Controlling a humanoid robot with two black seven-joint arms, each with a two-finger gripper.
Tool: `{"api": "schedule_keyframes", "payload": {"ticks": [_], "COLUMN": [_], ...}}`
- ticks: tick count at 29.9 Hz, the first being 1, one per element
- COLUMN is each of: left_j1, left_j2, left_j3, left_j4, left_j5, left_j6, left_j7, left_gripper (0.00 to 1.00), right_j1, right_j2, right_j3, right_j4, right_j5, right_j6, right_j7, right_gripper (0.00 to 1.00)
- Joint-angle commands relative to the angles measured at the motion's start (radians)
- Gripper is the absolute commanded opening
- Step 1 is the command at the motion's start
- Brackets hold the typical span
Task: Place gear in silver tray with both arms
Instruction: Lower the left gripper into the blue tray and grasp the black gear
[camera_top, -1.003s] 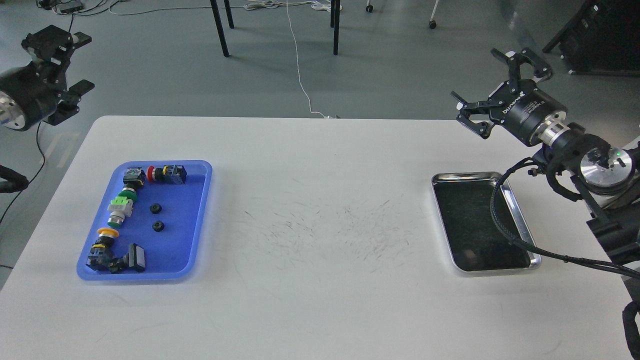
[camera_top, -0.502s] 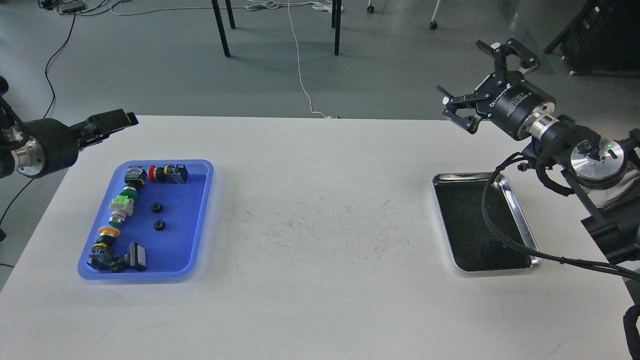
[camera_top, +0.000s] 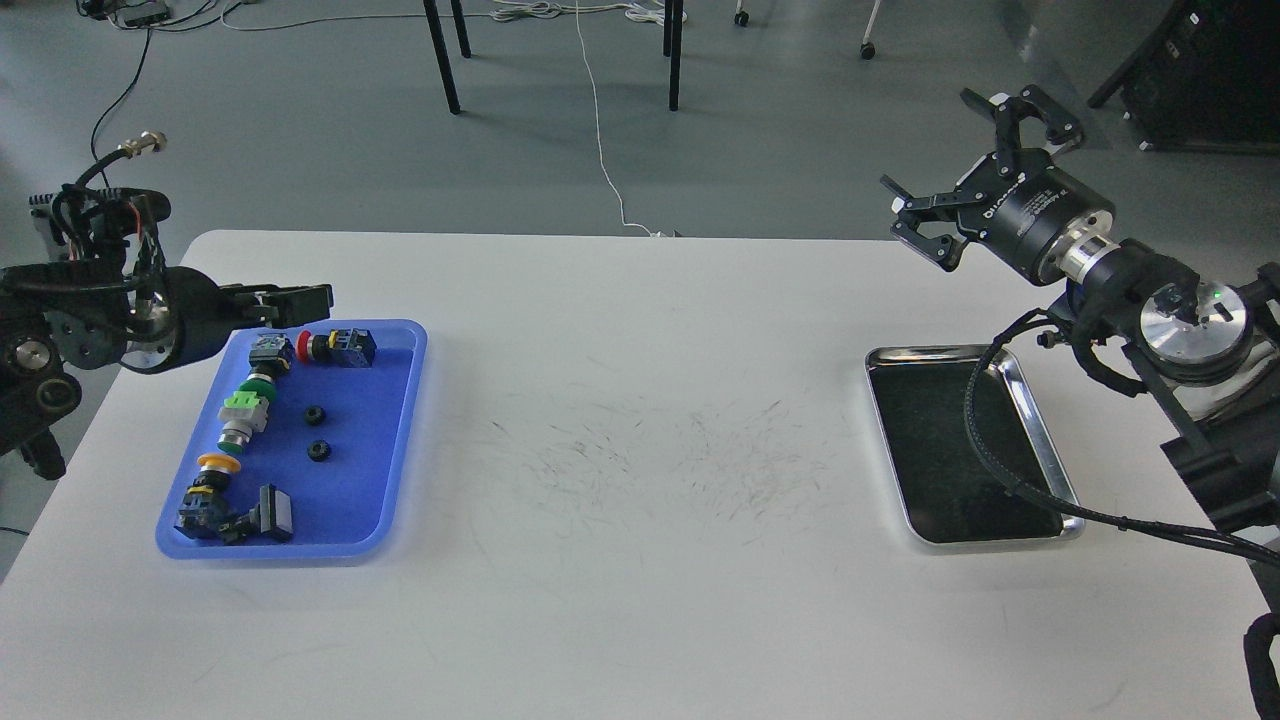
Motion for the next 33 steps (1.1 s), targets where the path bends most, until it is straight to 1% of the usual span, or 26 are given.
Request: {"api": "schedule_keyframes", "payload": {"ticks": [1, 6, 7, 12, 17, 19, 23, 25, 27, 31, 33], "left_j1": [-0.015, -0.004, -0.003, 0.022, 0.092, 0.109, 0.111, 0.118, 0.150, 0.218, 0.241], "left_j2": [-0.004, -0.013, -0.017, -0.092, -0.134, -0.137, -0.139, -0.139, -0.143, -0.214, -0.220], "left_j3": [0.039, 0.060, 0.060, 0.060, 0.031, 0.024, 0.022, 0.022, 0.010, -0.058, -0.068], "left_j4": [0.003, 0.006, 0.010, 0.049, 0.095, 0.108, 0.144, 0.147, 0.158, 0.170, 0.171], "left_j5": [0.010, 0.044, 0.044, 0.058, 0.065, 0.065, 0.055, 0.053, 0.055, 0.069, 0.070], "left_j6": [-0.010, -0.007, -0.006, 0.004, 0.077, 0.089, 0.089, 0.079, 0.080, 0.080, 0.082], "left_j7": [0.023, 0.078, 0.083, 0.092, 0.092, 0.087, 0.075, 0.077, 0.078, 0.090, 0.096], "left_gripper": [0.98, 0.98, 0.98, 0.98, 0.98, 0.98, 0.98, 0.98, 0.98, 0.98, 0.98], "right_j1": [-0.012, -0.013, -0.013, -0.012, -0.009, -0.009, -0.010, -0.012, -0.012, -0.012, -0.012], "right_j2": [-0.005, -0.006, -0.006, -0.008, -0.016, -0.016, -0.014, -0.013, -0.014, -0.016, -0.017], "right_j3": [0.003, 0.004, 0.006, 0.007, 0.012, 0.013, 0.012, 0.012, 0.012, 0.010, 0.012], "right_j4": [-0.001, -0.006, -0.004, 0.002, 0.004, -0.001, 0.000, 0.000, -0.001, -0.001, -0.001], "right_j5": [0.000, 0.000, 0.002, 0.000, 0.002, 0.002, 0.002, 0.002, 0.002, 0.002, 0.000], "right_j6": [0.000, -0.012, -0.012, -0.012, -0.005, 0.000, 0.000, -0.002, -0.003, -0.003, -0.003], "right_j7": [0.000, 0.000, 0.000, 0.000, 0.000, 0.000, 0.000, 0.000, 0.000, 0.001, 0.001], "right_gripper": [0.99, 0.99, 0.99, 0.99, 0.99, 0.99, 0.99, 0.99, 0.99, 0.99, 0.99]}}
